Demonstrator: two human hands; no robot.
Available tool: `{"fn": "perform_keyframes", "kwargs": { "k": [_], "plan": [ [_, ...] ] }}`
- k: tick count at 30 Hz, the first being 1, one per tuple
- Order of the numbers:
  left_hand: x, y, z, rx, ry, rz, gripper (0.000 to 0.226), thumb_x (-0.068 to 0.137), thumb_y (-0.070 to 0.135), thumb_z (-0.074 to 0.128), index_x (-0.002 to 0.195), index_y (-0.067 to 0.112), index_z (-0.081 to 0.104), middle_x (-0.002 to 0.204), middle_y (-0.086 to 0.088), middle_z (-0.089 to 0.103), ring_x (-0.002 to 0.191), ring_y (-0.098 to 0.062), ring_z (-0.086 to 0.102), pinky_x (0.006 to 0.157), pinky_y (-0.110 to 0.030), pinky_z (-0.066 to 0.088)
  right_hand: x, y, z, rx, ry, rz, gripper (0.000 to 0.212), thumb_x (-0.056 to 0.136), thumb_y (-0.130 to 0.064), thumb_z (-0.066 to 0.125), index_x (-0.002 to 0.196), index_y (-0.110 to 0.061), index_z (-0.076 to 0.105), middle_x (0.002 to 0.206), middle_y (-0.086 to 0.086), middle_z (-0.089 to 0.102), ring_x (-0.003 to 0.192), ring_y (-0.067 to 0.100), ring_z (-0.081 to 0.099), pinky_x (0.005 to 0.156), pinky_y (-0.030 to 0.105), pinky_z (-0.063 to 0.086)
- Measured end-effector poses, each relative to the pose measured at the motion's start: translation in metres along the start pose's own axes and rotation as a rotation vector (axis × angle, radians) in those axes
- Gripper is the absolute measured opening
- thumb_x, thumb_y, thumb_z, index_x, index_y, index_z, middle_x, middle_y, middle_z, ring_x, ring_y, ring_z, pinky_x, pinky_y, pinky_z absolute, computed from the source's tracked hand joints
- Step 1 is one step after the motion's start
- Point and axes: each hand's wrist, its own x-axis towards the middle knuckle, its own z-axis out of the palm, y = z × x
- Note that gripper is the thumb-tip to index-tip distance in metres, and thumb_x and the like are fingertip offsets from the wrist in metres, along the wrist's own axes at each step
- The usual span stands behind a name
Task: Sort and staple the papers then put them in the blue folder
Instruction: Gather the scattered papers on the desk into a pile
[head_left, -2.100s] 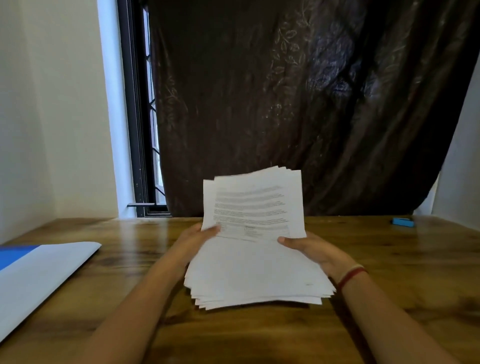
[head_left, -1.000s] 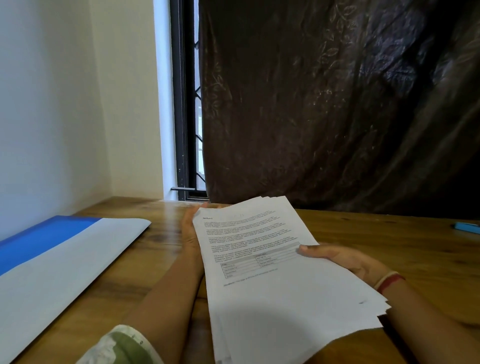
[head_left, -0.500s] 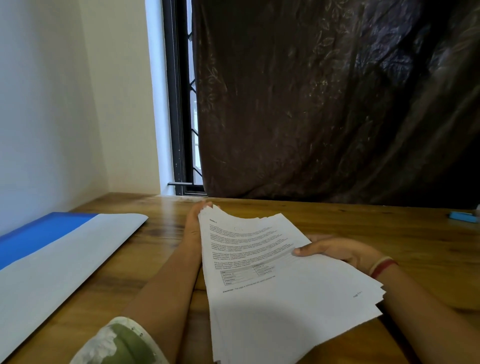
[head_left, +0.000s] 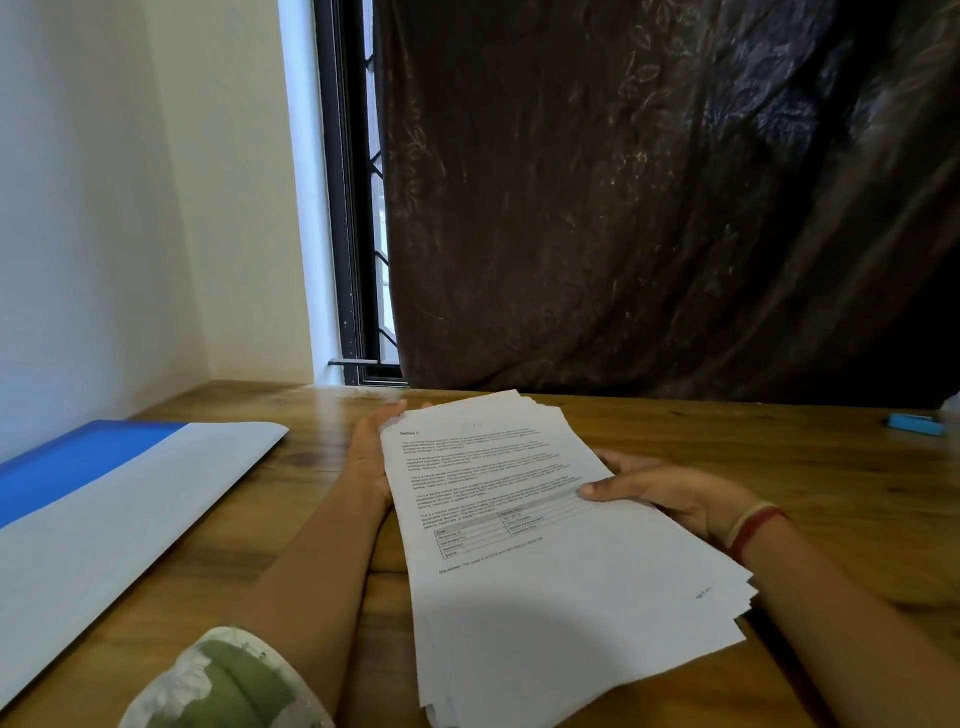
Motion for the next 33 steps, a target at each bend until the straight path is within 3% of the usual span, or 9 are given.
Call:
{"fn": "perform_keyframes", "kwargs": {
  "k": [6,9,12,15,17,21,24,28,33],
  "plan": [
    [0.001,-0.002,0.005,-0.061,0.012,0.070,0.026,0.089,0.018,0.050,0.064,0.011,0.046,0.056,-0.004,0.055,0.045,-0.017,0.056,0.048,-0.021,0.049,-0.010,-0.005,0.006,-0.028,0.045,-0.011,0.082,0.054,-0.005,0.090,0.125,-0.027,0.055,0.122,0.011,0.068,0.108,0.036,0.066,0.079,0.043,0.059],
    [0.003,-0.002,0.006,-0.002,-0.007,0.087,0.017,0.068,0.015,0.061,0.066,0.014,0.045,0.061,-0.003,0.050,0.053,-0.017,0.050,0.054,-0.025,0.043,-0.004,-0.003,0.006,-0.075,0.162,-0.033,0.064,0.074,0.008,0.075,0.122,-0.030,0.057,0.120,0.009,0.068,0.108,0.036,0.066,0.090,0.051,0.054],
    [0.009,-0.005,0.005,-0.002,0.022,0.088,0.016,0.088,0.025,0.058,0.087,0.010,0.064,0.080,-0.009,0.068,0.075,-0.024,0.065,0.070,-0.035,0.054,-0.001,-0.002,0.006,-0.057,0.338,-0.104,0.056,0.080,0.012,0.067,0.112,-0.033,0.058,0.117,0.006,0.069,0.107,0.033,0.066,0.095,0.053,0.051],
    [0.011,-0.011,0.015,0.239,-0.017,-0.008,0.035,0.091,0.031,0.064,0.118,0.010,0.064,0.107,-0.014,0.070,0.097,-0.029,0.067,0.075,-0.039,0.056,-0.002,-0.002,0.007,0.004,0.494,-0.151,0.044,0.084,0.008,0.066,0.097,-0.033,0.057,0.104,0.003,0.069,0.096,0.028,0.068,0.083,0.048,0.056],
    [0.005,-0.019,0.030,0.445,-0.027,-0.138,0.033,0.090,0.032,0.065,0.117,0.013,0.063,0.107,-0.012,0.071,0.099,-0.030,0.068,0.082,-0.042,0.055,-0.003,-0.002,0.007,0.048,0.576,-0.154,0.037,0.085,0.003,0.067,0.093,-0.031,0.055,0.094,0.002,0.068,0.085,0.025,0.069,0.067,0.040,0.056],
    [-0.001,-0.033,0.043,0.808,0.093,-0.048,0.035,0.090,0.020,0.066,0.124,0.019,0.055,0.107,-0.001,0.066,0.088,-0.019,0.065,0.062,-0.029,0.051,-0.005,-0.003,0.011,0.121,0.692,-0.135,0.032,0.086,0.001,0.066,0.104,-0.021,0.052,0.093,0.002,0.065,0.075,0.022,0.067,0.052,0.031,0.052],
    [0.004,-0.041,0.038,0.784,0.093,0.070,0.049,0.088,0.007,0.068,0.131,0.016,0.048,0.120,-0.006,0.062,0.097,-0.019,0.062,0.072,-0.029,0.052,-0.003,-0.003,0.013,0.148,0.762,-0.146,0.049,0.087,0.001,0.066,0.128,-0.017,0.047,0.110,0.008,0.062,0.086,0.026,0.064,0.064,0.035,0.053],
    [-0.001,-0.041,0.043,0.694,0.095,0.103,0.047,0.088,-0.005,0.062,0.131,0.010,0.051,0.114,-0.007,0.065,0.096,-0.023,0.064,0.076,-0.034,0.055,-0.009,-0.004,0.016,0.021,0.682,-0.095,0.021,0.086,-0.009,0.072,0.099,-0.014,0.057,0.098,0.003,0.067,0.091,0.026,0.068,0.078,0.040,0.056],
    [-0.001,-0.023,0.029,0.457,-0.141,-0.035,0.051,0.086,-0.018,0.043,0.127,0.009,0.056,0.122,-0.016,0.065,0.109,-0.038,0.063,0.099,-0.053,0.046,-0.018,-0.005,0.005,0.100,0.529,-0.092,0.015,0.089,-0.006,0.065,0.104,-0.009,0.064,0.105,0.008,0.074,0.090,0.026,0.071,0.084,0.042,0.055]
  ]
}}
